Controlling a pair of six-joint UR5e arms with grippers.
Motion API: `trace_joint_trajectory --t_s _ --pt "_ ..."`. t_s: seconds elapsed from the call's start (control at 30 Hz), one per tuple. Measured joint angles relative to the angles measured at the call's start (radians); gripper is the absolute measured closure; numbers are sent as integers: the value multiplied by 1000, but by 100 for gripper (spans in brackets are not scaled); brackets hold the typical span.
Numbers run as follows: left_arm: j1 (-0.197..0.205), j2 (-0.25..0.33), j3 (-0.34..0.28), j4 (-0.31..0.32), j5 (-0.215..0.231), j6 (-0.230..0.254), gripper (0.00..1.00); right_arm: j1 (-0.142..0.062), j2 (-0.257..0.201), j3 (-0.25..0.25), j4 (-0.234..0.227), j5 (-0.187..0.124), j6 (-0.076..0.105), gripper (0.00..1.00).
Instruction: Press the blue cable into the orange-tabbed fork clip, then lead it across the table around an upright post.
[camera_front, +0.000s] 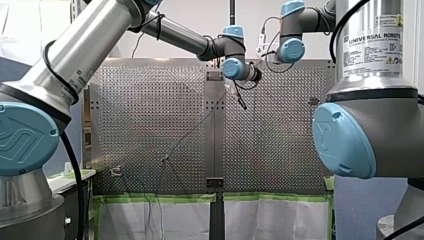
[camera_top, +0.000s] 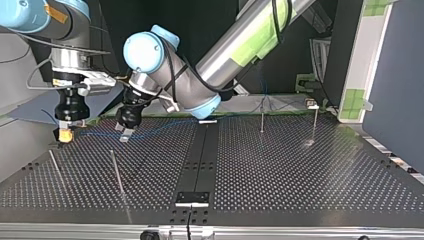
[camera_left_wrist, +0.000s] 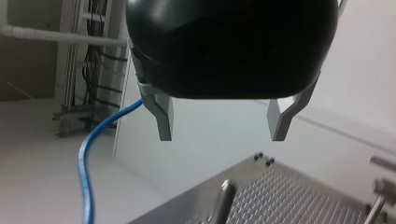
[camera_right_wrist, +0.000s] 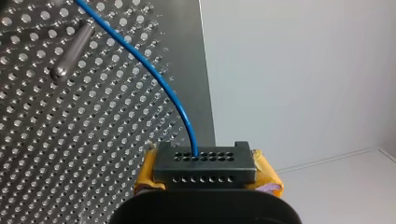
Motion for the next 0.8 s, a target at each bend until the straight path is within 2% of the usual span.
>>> trace_joint_trajectory --t_s 0.17,0.5,0.73,0.8 --pt "-6 1 0 -21 -45 41 0 2 10 0 2 9 -7 100" --pt "-86 2 0 -106 -90 128 0 3 24 0 1 11 -11 100" --pt "-143 1 0 -165 -142 188 0 2 18 0 -1 11 -10 100" --pt "-147 1 0 -180 -157 200 0 2 16 0 -1 12 -10 100"
